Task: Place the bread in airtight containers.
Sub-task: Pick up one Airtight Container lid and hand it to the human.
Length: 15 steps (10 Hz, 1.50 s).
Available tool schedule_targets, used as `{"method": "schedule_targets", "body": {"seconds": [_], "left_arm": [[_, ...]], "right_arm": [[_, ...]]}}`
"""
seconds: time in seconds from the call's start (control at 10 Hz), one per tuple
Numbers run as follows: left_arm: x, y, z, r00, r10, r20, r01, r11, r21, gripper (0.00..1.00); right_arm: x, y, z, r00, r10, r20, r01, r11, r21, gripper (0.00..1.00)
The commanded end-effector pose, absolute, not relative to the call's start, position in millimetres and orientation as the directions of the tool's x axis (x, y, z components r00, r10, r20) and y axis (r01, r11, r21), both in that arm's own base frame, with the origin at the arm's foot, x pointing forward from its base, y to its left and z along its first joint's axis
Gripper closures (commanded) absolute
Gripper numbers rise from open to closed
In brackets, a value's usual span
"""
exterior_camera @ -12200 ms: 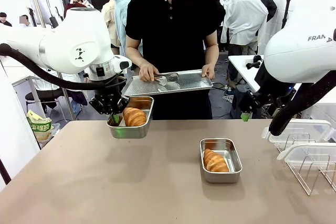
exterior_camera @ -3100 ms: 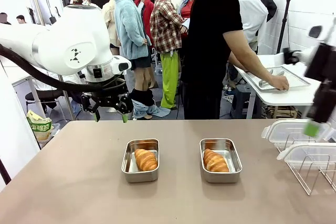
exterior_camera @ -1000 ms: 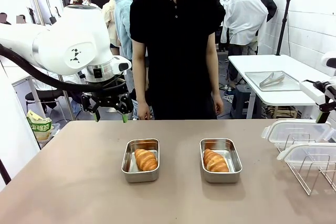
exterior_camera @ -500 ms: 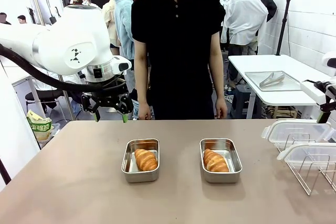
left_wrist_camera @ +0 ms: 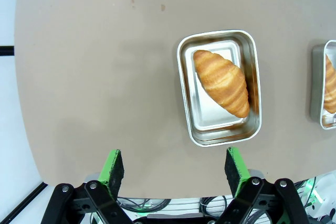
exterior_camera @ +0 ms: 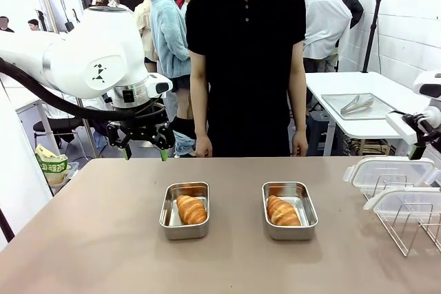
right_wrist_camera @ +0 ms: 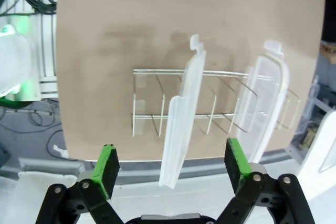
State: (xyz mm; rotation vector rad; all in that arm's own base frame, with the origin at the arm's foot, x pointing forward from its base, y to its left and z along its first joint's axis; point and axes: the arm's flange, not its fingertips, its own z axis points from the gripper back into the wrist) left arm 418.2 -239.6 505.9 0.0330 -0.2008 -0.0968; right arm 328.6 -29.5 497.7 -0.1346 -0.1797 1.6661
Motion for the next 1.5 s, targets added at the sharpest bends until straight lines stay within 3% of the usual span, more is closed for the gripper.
{"method": "schedule_targets", "body": {"seconds": [0.0, 0.3, 0.8, 1.4], "left_arm": [[419, -238, 508, 0.975, -0.102, 0.196, 0.094, 0.994, 0.049, 0.00], [419, -238, 508, 0.975, -0.102, 0.196, 0.094, 0.994, 0.049, 0.00], [419, -238, 508, 0.975, -0.102, 0.196, 0.094, 0.994, 0.049, 0.00], [419, -238, 508, 0.975, -0.102, 0.196, 0.094, 0.994, 0.049, 0.00]], "right_arm": [[337, -42, 483, -0.086, 0.996, 0.018, -0.982, -0.082, -0.170, 0.00], [358, -48, 478, -0.145, 0.987, 0.065, -0.980, -0.135, -0.148, 0.00], [376, -52, 458, -0.121, 0.981, 0.148, -0.989, -0.106, -0.106, 0.00], [372, -45, 442, -0.111, 0.984, 0.139, -0.994, -0.109, -0.026, 0.00]]}}
